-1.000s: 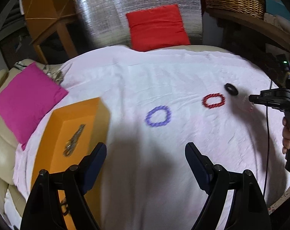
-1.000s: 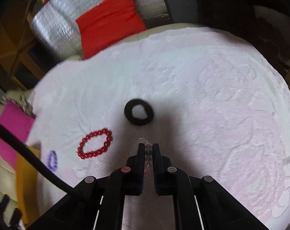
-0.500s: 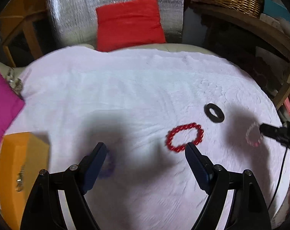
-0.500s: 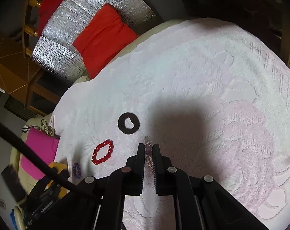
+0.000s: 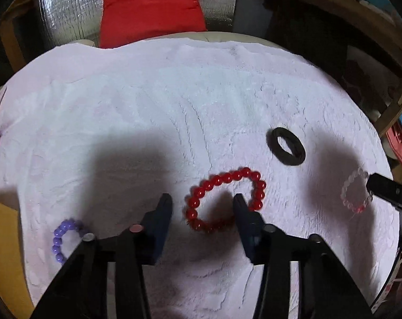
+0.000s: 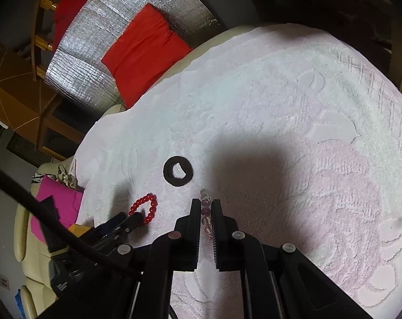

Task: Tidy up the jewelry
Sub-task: 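Close the left tool on the red bead bracelet while the right tool holds the pink bracelet, then lift both bracelets and carry them over the orange box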

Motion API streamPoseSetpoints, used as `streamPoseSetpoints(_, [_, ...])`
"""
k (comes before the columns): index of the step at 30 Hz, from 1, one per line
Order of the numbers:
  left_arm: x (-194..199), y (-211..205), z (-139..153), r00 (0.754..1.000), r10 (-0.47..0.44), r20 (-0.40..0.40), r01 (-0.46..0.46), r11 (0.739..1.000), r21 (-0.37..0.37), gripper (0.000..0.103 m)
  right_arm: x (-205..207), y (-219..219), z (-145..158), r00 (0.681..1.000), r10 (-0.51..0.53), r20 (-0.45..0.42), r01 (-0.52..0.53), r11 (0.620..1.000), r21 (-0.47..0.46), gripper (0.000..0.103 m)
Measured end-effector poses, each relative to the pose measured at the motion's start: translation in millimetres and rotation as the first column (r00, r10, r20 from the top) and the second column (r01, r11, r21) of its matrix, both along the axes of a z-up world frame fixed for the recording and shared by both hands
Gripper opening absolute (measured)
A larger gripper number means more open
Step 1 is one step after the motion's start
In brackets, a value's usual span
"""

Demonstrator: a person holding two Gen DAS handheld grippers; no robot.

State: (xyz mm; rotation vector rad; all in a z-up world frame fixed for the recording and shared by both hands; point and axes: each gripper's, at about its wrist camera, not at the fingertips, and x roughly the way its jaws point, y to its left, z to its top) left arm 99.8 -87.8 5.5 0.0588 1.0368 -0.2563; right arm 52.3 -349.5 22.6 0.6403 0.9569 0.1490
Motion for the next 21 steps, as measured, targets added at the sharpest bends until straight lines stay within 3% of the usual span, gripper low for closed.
streamPoseSetpoints(5, [-4.6, -3.4, 0.0, 1.000, -0.027, 0.006, 0.027, 1.000, -0.007, 0.010, 0.8, 0.2, 0.3, 1.000, 0.002, 0.003, -0.002, 1.000, -0.011, 0.009])
streamPoseSetpoints(13, [-38.2, 8.7, 13.7, 0.998, -0.012, 0.056, 0.014, 0.999, -0.033, 0.010, 0.6, 5.1, 4.5, 1.000, 0.008, 0.018, -0.008, 1.000, -0.008, 0.009])
streamPoseSetpoints(21, [-86.4, 23.5, 53.9, 0.986, 0.000, 0.168, 0.008, 0.999, -0.048, 0.010, -6.4, 14.7, 14.3, 0.998, 0.032, 0.054, -0.035, 0.999, 0.038, 0.009])
